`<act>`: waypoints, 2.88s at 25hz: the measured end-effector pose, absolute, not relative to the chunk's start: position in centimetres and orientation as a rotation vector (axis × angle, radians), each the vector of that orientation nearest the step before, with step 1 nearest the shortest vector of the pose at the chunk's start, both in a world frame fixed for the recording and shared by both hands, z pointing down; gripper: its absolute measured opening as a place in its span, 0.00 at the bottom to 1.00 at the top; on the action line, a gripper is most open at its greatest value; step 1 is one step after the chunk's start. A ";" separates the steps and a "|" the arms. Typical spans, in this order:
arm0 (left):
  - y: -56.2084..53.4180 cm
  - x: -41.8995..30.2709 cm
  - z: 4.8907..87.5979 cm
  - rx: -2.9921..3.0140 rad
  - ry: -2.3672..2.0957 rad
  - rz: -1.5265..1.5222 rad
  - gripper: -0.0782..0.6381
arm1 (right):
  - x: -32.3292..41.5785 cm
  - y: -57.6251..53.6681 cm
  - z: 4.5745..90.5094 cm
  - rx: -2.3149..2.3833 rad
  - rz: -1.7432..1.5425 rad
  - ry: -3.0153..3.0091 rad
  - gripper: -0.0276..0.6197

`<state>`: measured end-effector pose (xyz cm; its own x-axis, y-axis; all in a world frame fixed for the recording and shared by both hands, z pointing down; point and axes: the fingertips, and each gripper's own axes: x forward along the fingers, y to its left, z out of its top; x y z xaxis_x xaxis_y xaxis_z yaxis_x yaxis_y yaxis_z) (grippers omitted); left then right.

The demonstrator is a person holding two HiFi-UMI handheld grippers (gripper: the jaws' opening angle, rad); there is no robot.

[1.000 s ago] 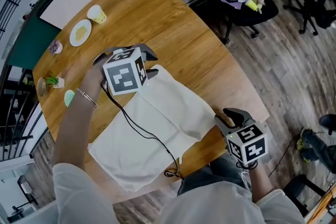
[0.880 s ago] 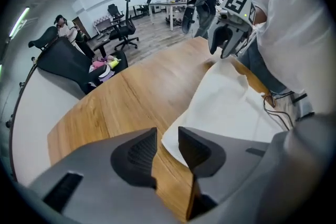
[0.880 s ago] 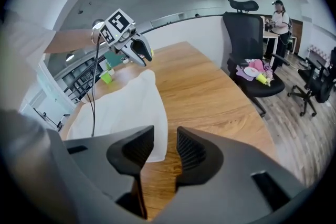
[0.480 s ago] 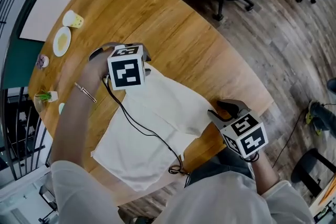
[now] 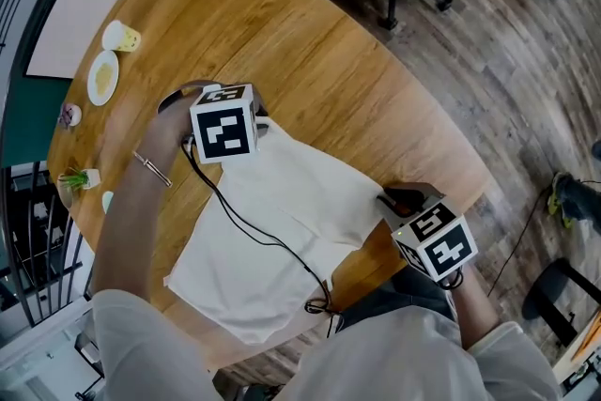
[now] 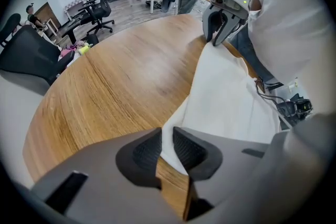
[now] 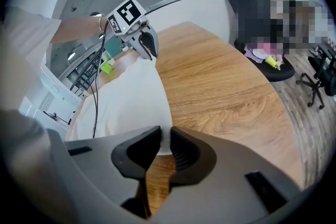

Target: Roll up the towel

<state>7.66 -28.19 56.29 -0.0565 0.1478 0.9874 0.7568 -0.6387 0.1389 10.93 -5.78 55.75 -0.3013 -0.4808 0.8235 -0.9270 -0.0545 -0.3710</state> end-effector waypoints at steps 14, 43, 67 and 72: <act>-28.6 8.1 55.5 -1.958 -0.922 -1.636 0.14 | 11.3 -5.3 55.4 1.512 1.324 -1.784 0.07; -26.9 -8.0 45.0 -2.158 -0.443 -1.549 0.14 | -1.5 -4.3 45.8 1.190 1.089 -2.157 0.07; -28.4 -18.8 52.0 -2.338 -0.245 -1.661 0.14 | -14.9 -6.1 51.2 0.799 1.099 -2.192 0.07; -28.1 -19.2 52.6 -2.371 -0.230 -1.664 0.14 | -15.5 -5.8 52.1 0.777 1.085 -2.168 0.07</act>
<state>-19.18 -28.15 52.60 0.3410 -0.0065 0.9400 0.2614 -0.9599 -0.1014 -15.48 -5.78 52.12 -0.6574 -0.2358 0.7157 -0.7142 0.4979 -0.4919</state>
